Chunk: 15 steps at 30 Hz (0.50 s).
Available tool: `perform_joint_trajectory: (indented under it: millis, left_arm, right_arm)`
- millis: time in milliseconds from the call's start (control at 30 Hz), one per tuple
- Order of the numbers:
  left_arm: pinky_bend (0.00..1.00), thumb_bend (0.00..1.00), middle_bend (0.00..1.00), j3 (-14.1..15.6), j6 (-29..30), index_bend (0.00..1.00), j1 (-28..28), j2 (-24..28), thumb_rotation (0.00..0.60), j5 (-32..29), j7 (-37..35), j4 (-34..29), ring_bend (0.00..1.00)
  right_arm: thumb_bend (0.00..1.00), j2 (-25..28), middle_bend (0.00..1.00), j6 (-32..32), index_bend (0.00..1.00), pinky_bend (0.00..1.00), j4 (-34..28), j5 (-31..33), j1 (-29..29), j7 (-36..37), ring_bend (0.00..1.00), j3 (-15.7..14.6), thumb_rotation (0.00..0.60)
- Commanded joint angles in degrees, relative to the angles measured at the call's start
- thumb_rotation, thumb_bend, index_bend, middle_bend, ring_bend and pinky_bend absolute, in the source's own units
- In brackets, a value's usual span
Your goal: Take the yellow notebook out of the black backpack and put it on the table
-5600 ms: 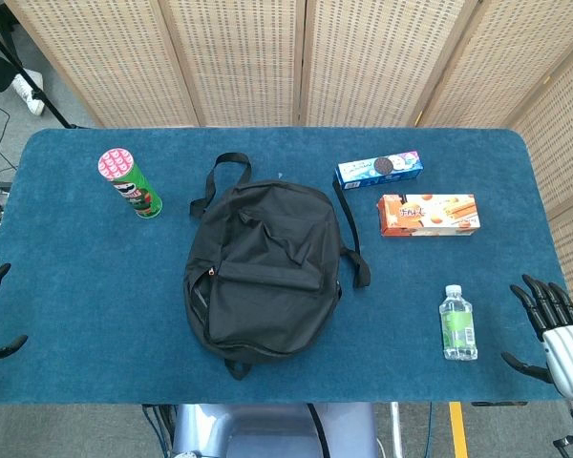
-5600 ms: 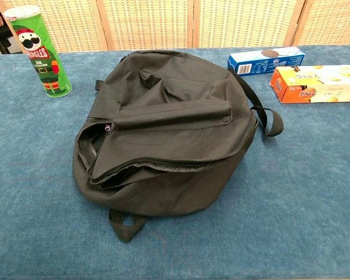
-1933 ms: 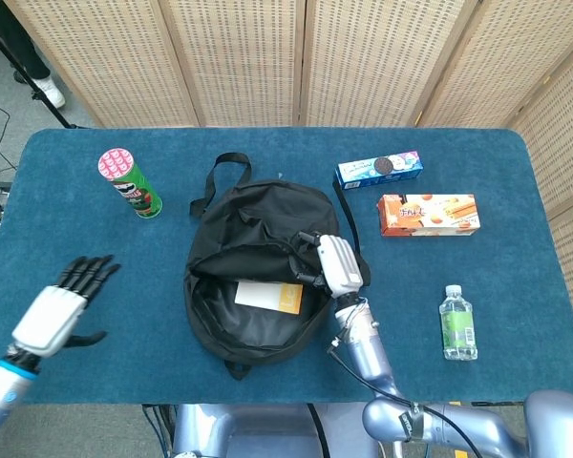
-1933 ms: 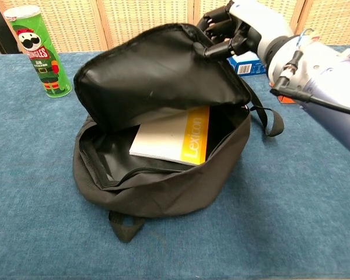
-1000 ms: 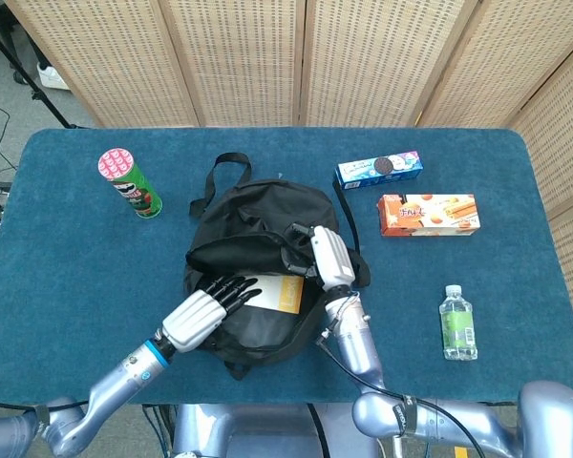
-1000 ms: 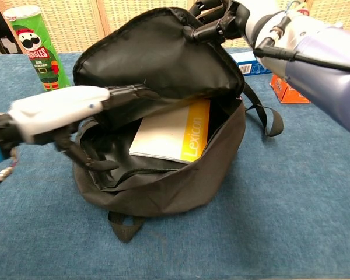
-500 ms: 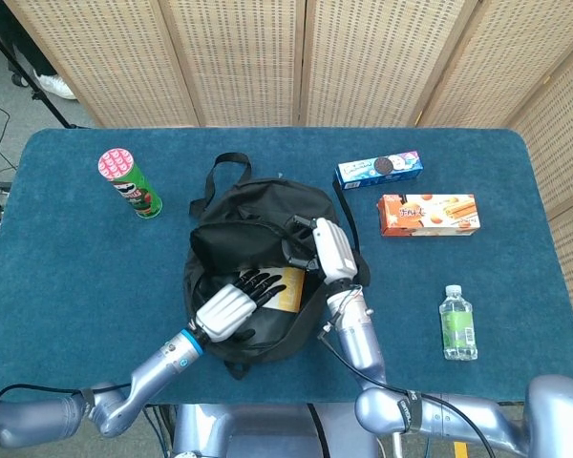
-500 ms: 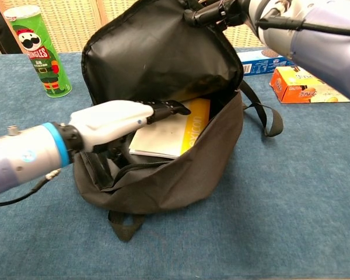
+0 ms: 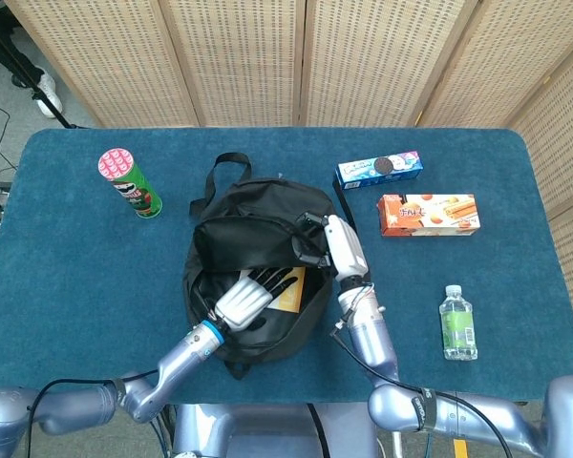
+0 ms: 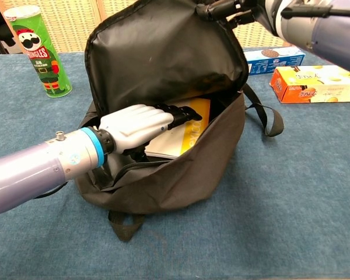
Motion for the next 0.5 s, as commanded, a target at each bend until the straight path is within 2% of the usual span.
perform_joint_trajectory:
  millis: [33,267,500]
  left_arm:
    - [0.05,0.26,0.0,-0.4,0.5,0.0,-0.9,-1.7,0.6,-0.4,0.4,2.4,0.0]
    - [0.05,0.29,0.0,-0.7,1.1,0.0,-2.1,-3.6,0.6,-0.5,0.1,5.2,0.0]
    - [0.05,0.27,0.0,-0.4,0.2,0.0,-2.8,-4.5,0.6,-1.4,1.1,6.5,0.0]
  right_arm:
    - [0.54,0.6,0.55,0.0,0.68,0.41,-0.6,0.6,0.4,-0.1,0.42,0.2,0.6]
    - [0.54,1.6,0.55,0.4,0.68,0.41,-1.8,1.2,0.5,-0.2,0.42,-0.4,0.6]
    - [0.55,1.9,0.55,0.7,0.68,0.41,-2.0,1.9,0.8,0.1,0.41,-0.6,0.6]
